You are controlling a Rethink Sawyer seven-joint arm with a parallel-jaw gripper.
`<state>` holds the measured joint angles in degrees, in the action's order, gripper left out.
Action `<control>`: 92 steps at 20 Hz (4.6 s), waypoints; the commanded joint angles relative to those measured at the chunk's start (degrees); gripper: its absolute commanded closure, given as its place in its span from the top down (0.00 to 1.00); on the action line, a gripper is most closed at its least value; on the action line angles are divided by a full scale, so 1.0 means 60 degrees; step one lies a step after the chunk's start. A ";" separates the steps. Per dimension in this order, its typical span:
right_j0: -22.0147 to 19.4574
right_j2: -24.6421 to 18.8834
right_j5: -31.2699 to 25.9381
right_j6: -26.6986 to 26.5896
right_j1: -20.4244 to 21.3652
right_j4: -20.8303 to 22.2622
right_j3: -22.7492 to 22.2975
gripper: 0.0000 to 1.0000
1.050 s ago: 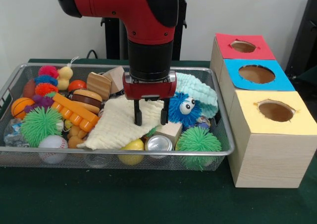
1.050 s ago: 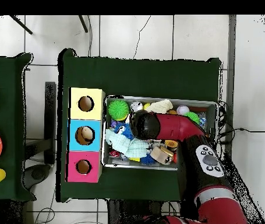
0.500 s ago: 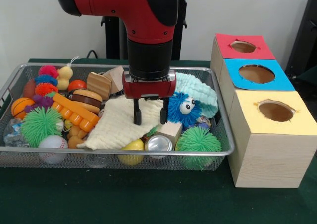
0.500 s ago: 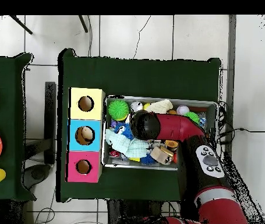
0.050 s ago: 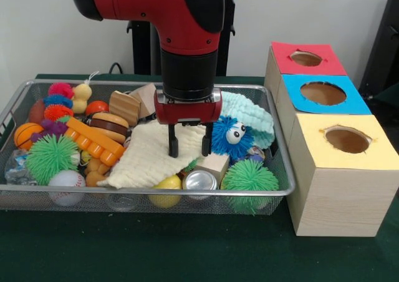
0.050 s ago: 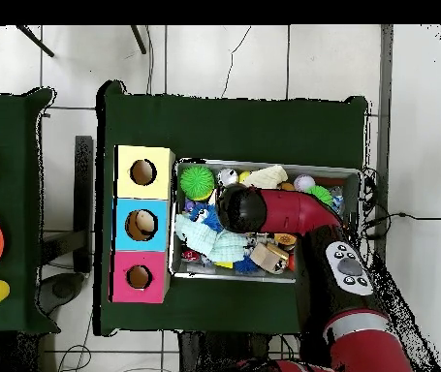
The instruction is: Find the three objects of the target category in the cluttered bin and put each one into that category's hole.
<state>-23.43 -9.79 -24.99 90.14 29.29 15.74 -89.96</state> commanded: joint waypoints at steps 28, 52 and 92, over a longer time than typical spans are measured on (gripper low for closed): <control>-0.0223 -0.0296 0.0587 0.0532 -0.0317 0.0430 -0.0221 1.00; -0.0217 -0.0180 0.0828 0.0847 -0.0220 0.0266 -0.0535 0.00; 0.0137 -0.0174 -0.0690 0.0795 0.1723 -0.0312 -0.1286 0.00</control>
<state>-22.20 -9.76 -22.75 90.14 40.31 15.11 -96.19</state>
